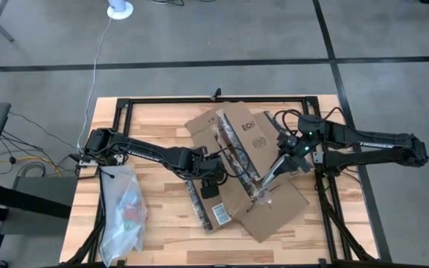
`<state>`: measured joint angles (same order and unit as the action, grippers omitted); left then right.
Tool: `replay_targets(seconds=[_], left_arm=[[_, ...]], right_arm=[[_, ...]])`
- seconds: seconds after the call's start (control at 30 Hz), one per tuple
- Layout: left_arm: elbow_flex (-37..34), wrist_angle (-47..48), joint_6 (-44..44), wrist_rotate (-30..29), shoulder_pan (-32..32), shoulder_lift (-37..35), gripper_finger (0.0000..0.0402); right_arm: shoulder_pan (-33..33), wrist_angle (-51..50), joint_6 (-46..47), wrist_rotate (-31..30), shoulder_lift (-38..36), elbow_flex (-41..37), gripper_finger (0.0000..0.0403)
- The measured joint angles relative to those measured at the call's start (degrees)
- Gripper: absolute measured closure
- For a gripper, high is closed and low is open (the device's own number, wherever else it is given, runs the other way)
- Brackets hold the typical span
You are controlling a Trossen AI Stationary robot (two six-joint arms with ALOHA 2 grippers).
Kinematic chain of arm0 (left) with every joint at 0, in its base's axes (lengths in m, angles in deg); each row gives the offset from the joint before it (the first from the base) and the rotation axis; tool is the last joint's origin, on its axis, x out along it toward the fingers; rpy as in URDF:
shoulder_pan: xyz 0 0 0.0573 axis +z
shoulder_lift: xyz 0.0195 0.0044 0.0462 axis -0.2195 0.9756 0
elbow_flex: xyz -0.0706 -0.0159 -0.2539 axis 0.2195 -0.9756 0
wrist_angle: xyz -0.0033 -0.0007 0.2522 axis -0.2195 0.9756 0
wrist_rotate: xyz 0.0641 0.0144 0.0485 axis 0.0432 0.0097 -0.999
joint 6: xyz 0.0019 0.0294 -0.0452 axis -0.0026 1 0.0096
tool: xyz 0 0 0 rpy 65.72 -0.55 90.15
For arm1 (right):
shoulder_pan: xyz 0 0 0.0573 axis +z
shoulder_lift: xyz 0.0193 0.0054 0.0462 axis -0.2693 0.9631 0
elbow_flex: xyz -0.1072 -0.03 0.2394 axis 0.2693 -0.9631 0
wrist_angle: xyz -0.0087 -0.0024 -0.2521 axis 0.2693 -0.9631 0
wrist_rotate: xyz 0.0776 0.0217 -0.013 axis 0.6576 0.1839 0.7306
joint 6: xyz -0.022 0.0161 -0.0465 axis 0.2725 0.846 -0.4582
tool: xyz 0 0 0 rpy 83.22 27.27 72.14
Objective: Unpack boxes
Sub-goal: Break down the box until it is fully flat
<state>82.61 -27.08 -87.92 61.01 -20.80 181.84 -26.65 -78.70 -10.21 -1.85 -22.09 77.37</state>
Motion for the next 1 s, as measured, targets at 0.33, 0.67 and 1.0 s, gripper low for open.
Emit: replay_targets(seconds=[0.33,0.67,1.0], left_arm=[[0.22,5.62,1.5,-0.86,-0.68,-0.24,0.0222],[0.24,11.06,1.25,-7.76,-3.44,-1.02,0.0223],[3.54,5.93,9.16,-7.41,-2.73,-7.05,0.0223]], right_arm=[[-0.02,0.51,2.57,-1.36,-2.76,0.0,0.0287],[-0.02,1.69,2.62,-2.1,-2.8,0.0,0.0287],[0.15,2.85,0.02,2.48,-2.05,0.63,0.0287]])
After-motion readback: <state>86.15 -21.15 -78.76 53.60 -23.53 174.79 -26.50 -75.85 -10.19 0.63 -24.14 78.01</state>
